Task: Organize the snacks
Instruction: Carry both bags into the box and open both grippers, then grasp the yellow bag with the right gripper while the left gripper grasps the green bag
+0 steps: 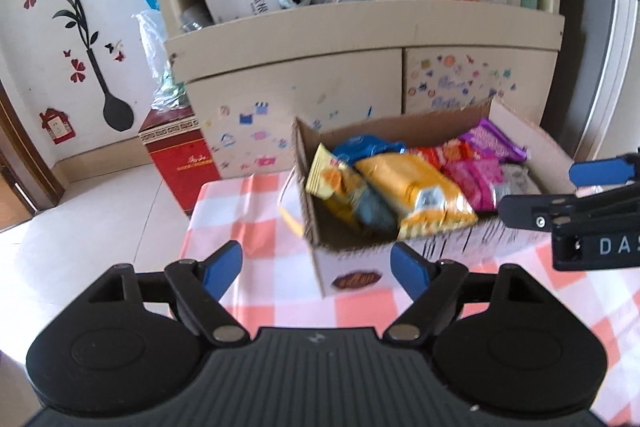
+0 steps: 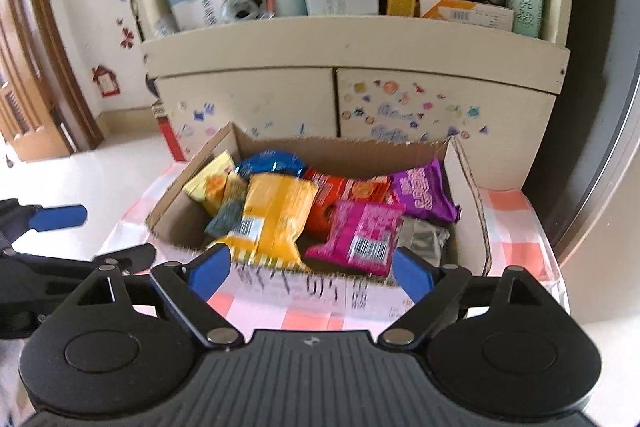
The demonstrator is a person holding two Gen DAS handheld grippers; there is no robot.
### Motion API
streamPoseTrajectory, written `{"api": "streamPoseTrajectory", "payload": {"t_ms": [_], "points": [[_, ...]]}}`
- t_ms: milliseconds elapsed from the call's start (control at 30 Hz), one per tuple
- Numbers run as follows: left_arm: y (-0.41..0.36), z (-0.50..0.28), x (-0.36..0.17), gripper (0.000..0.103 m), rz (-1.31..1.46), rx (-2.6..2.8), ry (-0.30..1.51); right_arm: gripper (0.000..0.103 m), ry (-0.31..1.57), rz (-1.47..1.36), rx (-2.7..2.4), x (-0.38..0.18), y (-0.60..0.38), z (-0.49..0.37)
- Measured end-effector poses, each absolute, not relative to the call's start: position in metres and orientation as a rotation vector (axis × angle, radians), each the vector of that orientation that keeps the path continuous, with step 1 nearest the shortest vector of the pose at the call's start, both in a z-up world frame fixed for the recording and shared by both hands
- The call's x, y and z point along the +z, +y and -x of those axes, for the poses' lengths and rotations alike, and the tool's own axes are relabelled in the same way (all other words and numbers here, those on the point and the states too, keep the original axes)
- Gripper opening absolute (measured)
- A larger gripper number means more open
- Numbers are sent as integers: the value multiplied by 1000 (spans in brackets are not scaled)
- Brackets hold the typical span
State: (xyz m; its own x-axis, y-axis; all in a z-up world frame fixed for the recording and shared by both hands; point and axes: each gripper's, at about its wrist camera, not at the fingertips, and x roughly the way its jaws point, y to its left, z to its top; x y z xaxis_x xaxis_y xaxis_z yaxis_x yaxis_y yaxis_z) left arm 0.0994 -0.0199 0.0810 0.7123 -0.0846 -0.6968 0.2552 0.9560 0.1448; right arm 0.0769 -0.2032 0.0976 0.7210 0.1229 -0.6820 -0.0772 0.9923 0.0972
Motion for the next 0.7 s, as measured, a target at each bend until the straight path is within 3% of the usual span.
{"api": "streamPoseTrajectory", "payload": {"t_ms": [700], "points": [[53, -28, 65, 82, -196, -129, 865, 93, 901, 71, 323, 73, -135, 8]]}}
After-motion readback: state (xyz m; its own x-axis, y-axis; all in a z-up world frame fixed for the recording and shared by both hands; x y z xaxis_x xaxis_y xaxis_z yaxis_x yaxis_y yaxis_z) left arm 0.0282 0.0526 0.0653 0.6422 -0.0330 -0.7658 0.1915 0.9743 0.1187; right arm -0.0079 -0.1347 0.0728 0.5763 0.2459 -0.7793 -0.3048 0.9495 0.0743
